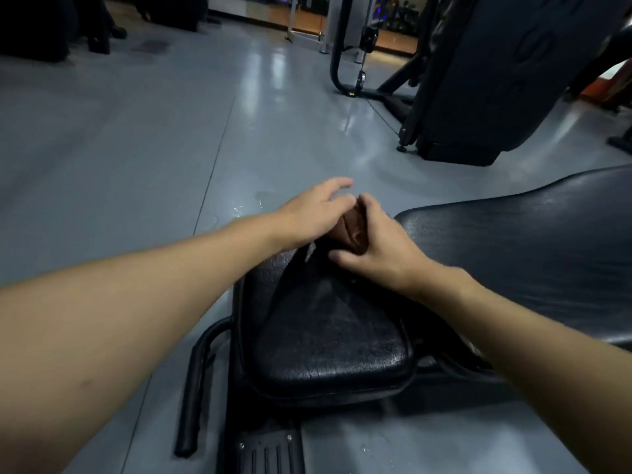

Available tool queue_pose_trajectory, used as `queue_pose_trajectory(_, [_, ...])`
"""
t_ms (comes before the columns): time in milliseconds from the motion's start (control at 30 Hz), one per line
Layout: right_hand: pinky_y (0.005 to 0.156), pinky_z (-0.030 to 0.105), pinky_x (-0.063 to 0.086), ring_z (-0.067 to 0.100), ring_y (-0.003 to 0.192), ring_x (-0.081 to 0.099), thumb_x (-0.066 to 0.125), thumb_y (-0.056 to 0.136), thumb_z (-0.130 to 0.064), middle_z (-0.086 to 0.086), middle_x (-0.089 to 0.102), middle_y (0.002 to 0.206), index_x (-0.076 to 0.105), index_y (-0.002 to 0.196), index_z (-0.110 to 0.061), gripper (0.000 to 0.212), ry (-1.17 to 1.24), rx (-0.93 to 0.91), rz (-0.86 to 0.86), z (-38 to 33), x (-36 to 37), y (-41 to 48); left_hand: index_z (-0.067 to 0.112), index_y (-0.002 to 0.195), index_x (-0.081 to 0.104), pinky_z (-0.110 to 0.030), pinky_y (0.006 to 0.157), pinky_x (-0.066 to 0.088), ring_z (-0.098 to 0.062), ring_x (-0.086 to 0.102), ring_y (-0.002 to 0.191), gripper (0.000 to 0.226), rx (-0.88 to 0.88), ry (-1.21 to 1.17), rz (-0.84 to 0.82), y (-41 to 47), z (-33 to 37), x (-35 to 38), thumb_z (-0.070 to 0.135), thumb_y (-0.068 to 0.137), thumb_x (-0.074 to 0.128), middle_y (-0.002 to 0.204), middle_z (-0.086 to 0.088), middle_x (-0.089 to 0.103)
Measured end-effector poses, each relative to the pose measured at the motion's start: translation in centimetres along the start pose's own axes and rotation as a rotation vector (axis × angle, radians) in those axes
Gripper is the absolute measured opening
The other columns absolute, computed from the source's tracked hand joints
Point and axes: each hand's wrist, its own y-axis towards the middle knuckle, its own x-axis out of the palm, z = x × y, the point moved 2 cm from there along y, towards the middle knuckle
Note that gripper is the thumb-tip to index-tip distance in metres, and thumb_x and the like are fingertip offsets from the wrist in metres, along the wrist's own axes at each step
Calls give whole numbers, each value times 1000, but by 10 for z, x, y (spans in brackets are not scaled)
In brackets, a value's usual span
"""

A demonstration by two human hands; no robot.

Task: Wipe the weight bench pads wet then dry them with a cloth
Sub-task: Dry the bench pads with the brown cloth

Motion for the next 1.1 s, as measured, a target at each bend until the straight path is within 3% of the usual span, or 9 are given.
queue_pose_trajectory(67, [120,53,10,14,149,21,60,79,-64,-2,26,160,18,153,-20,96,-131,60,5,15,-9,-19,19,151,36,-34,119,23,-15,36,141,57,12,102,-139,15,4,11,43,100,44,154,-2,39])
queue_pose_trajectory(167, [121,53,-2,18,153,2,17,73,-78,4,10,166,22,153,-18,100,-393,165,-68,33,-9,-39,43,145,37,-44,117,26,-23,36,138,72,106,586,-324,25,2,13,77,82,40,149,-2,34])
queue_pose_trajectory(267, [120,51,-7,20,152,-8,3,72,-79,2,5,166,23,153,-19,104,-486,133,-148,31,-1,-39,30,133,53,-43,111,31,-23,40,131,81,302,910,-282,31,10,13,85,76,39,135,-4,42])
queue_pose_trajectory(333, [121,49,-8,17,152,-9,6,74,-81,0,6,166,18,155,-18,103,-456,141,-131,29,0,-39,19,123,56,-39,101,40,-21,49,118,81,374,856,-294,37,11,19,84,76,44,122,-1,50])
queue_pose_trajectory(433, [121,48,-6,18,152,-6,12,75,-81,-1,7,166,5,156,-15,105,-481,140,-111,31,1,-40,29,131,48,-41,98,45,-21,52,112,93,325,830,-412,47,7,24,94,64,35,118,0,55])
queue_pose_trajectory(567, [121,49,-5,19,152,-6,11,79,-81,0,5,166,-1,156,-10,105,-540,143,-121,29,3,-39,31,97,55,-36,81,50,-21,61,94,67,190,669,-371,57,-14,8,90,69,42,93,8,62])
queue_pose_trajectory(733, [119,54,-7,21,152,-12,10,85,-79,-1,10,166,-3,157,-13,98,-587,126,-182,26,4,-38,28,88,56,-34,75,46,-22,58,87,58,79,703,-366,62,-19,2,83,78,40,91,4,62])
queue_pose_trajectory(900, [119,55,-6,20,152,-10,11,87,-78,1,18,164,-1,157,-9,99,-601,126,-205,27,6,-38,37,117,61,-41,96,46,-21,58,110,68,47,651,-382,64,-13,11,84,77,34,120,6,65])
queue_pose_trajectory(1100, [116,60,-8,26,152,-10,10,90,-74,-3,26,161,7,157,-12,91,-585,78,-222,23,2,-38,31,92,59,-35,86,47,-21,58,94,53,-122,667,-329,36,-37,-24,79,86,35,100,5,65])
